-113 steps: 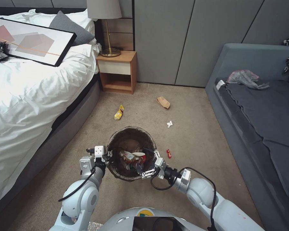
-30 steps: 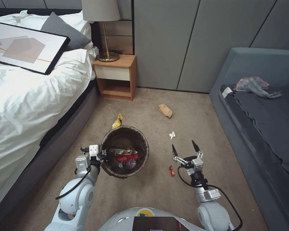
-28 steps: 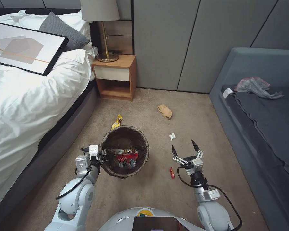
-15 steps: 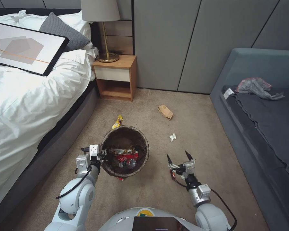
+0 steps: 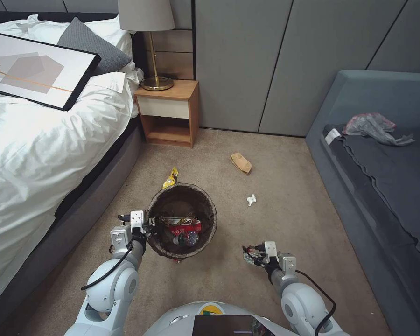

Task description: Pick up the trash bin, then pick up the garbage from the floor and place it into the trash bin.

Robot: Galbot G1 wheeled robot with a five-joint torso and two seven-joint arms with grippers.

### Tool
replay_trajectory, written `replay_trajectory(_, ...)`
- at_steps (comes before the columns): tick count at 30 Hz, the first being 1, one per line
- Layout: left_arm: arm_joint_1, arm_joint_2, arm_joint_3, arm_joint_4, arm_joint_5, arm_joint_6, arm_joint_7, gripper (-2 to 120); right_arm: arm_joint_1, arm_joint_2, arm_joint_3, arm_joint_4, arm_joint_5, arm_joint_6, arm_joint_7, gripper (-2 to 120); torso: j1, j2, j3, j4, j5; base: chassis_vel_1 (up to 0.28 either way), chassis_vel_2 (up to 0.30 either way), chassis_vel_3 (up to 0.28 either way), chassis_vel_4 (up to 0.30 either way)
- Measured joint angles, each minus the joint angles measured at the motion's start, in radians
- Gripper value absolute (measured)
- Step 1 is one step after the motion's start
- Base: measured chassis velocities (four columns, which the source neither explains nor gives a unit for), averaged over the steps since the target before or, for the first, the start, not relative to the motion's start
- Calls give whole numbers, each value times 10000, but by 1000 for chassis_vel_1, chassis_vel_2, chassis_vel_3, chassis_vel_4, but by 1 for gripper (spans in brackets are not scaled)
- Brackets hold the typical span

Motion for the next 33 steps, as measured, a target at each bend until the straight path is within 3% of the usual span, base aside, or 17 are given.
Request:
replay_trajectory(8, 46, -18, 22, -64, 55, 0, 1, 0, 971, -79, -325, -1125, 498, -762, 248, 100, 0, 0, 0, 0, -1, 0, 0, 0, 0)
replay_trajectory(33, 163, -157, 56, -95, 208, -18, 2, 0, 2309, 495, -732, -3764, -515, -104, -363, 100, 0, 0, 0, 0, -2, 0, 0, 0, 0)
